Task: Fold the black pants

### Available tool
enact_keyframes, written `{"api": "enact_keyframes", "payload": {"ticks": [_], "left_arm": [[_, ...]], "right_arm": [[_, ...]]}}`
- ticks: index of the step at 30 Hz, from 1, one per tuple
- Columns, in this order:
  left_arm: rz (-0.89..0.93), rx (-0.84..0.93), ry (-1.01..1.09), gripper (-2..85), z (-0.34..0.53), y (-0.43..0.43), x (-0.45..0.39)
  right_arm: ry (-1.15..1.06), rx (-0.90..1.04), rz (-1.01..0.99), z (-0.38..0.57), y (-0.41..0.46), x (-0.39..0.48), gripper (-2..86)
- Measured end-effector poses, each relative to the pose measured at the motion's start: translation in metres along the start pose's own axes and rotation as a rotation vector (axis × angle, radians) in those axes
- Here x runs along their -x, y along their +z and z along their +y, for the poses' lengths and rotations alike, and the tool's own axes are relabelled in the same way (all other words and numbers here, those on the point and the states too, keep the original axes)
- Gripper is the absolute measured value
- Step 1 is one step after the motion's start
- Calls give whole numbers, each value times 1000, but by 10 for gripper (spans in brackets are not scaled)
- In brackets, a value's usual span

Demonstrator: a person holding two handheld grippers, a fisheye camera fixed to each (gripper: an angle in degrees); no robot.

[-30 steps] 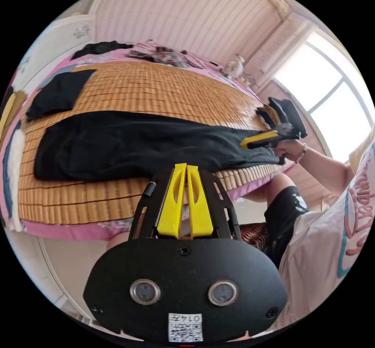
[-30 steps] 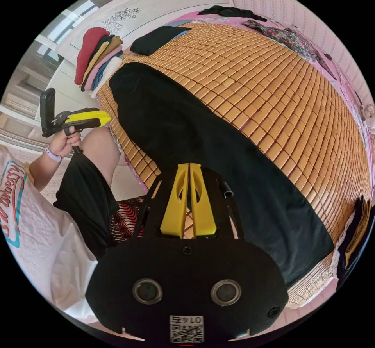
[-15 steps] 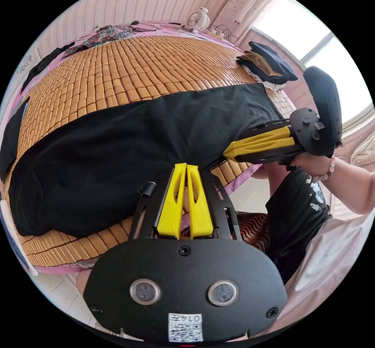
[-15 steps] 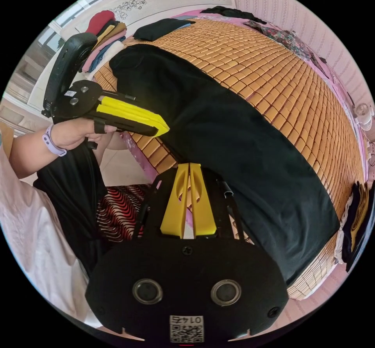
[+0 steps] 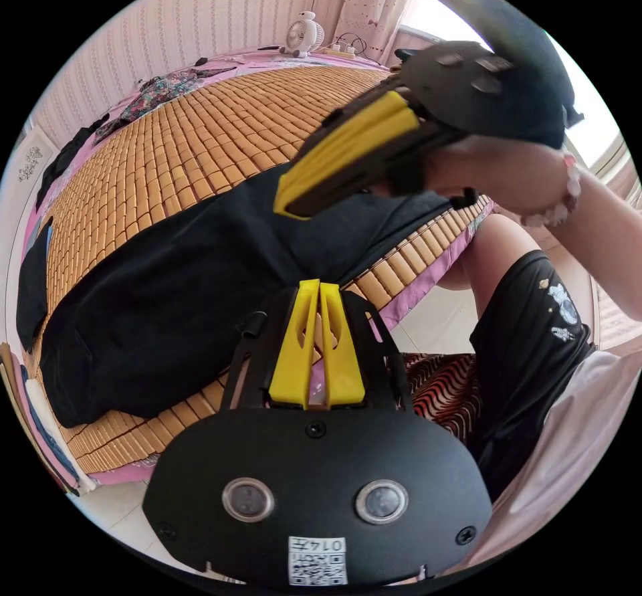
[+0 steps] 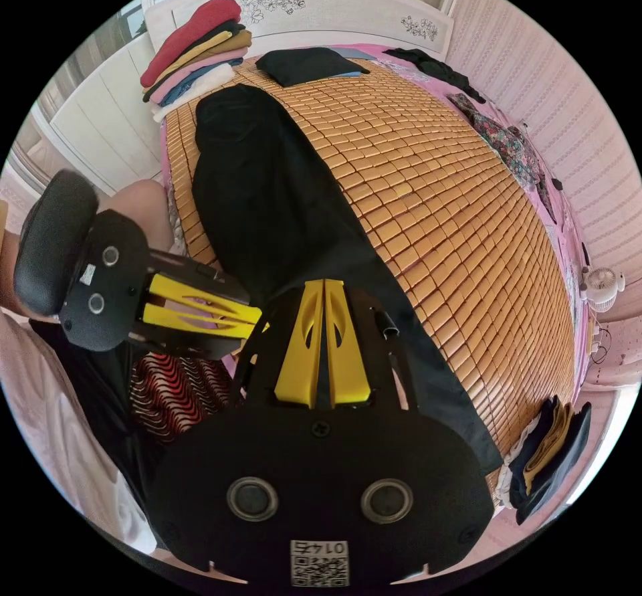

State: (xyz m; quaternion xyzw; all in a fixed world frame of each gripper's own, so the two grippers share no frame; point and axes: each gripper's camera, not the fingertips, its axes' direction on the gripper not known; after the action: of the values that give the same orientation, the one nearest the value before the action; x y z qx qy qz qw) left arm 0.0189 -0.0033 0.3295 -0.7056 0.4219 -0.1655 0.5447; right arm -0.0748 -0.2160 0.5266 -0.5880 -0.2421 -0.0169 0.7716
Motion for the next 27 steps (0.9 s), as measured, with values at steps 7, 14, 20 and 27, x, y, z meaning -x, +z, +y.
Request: {"api": "enact_keyframes", "payload": {"ticks": [7,14,20,27], "left_arm": [[54,-19,-16,-7,0,12,0],[48,-15,21,-7,-4,18,-2],[120,14,-73,-7,-13,16,13],[272,-143,-194,-7,-6,-24,46]], "right_arm": [[-55,293,-25,-44,40,-29,1],[-57,419,-5,-38,34,-33,-1],[181,207,-128,18,5,-64,-2],[703,-271,-155,226,-73,-114,45]]}}
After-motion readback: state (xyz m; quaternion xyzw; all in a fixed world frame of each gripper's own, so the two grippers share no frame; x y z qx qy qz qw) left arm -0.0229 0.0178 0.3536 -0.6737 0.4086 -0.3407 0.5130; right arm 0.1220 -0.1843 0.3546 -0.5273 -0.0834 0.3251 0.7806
